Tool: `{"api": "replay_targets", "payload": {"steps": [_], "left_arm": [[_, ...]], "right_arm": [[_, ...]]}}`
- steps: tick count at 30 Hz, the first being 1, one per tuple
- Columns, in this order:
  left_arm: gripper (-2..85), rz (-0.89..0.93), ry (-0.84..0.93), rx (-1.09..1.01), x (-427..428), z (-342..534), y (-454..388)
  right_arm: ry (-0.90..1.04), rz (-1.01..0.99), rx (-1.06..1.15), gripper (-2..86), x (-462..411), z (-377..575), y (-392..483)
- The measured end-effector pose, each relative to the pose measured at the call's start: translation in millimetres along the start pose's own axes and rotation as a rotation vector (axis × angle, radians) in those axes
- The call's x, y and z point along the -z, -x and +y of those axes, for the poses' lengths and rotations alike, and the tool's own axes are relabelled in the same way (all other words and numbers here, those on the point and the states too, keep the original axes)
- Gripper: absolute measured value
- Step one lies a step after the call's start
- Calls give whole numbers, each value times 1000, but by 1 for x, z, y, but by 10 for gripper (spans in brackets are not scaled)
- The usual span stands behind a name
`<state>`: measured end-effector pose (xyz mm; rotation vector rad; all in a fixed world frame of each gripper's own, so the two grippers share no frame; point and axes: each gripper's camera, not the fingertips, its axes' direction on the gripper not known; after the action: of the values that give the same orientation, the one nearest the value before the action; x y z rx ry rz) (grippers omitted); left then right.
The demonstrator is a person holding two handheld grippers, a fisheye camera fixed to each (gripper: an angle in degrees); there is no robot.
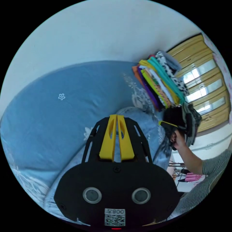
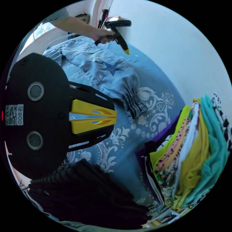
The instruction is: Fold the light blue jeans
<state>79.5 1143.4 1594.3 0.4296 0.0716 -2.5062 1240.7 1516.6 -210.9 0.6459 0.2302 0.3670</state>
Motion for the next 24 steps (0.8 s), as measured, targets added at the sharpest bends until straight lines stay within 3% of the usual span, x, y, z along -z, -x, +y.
{"api": "replay_targets", "payload": {"steps": [4, 12, 15, 18, 24], "left_arm": [[2, 139, -63, -3, 39, 65, 10], [3, 176, 54, 61, 41, 141, 3], [2, 164, 55, 37, 46, 152, -14], [2, 133, 94, 22, 48, 160, -27], [1, 72, 159, 13, 71, 173, -48]], "right_arm": [[-105, -153, 68, 4, 25, 10, 22], [-53, -57, 129, 64, 6, -49, 64], [-28, 83, 194, 80, -6, -70, 87], [115, 156, 215, 75, -39, -81, 100], [21, 155, 283, 36, -10, -77, 130]]}}
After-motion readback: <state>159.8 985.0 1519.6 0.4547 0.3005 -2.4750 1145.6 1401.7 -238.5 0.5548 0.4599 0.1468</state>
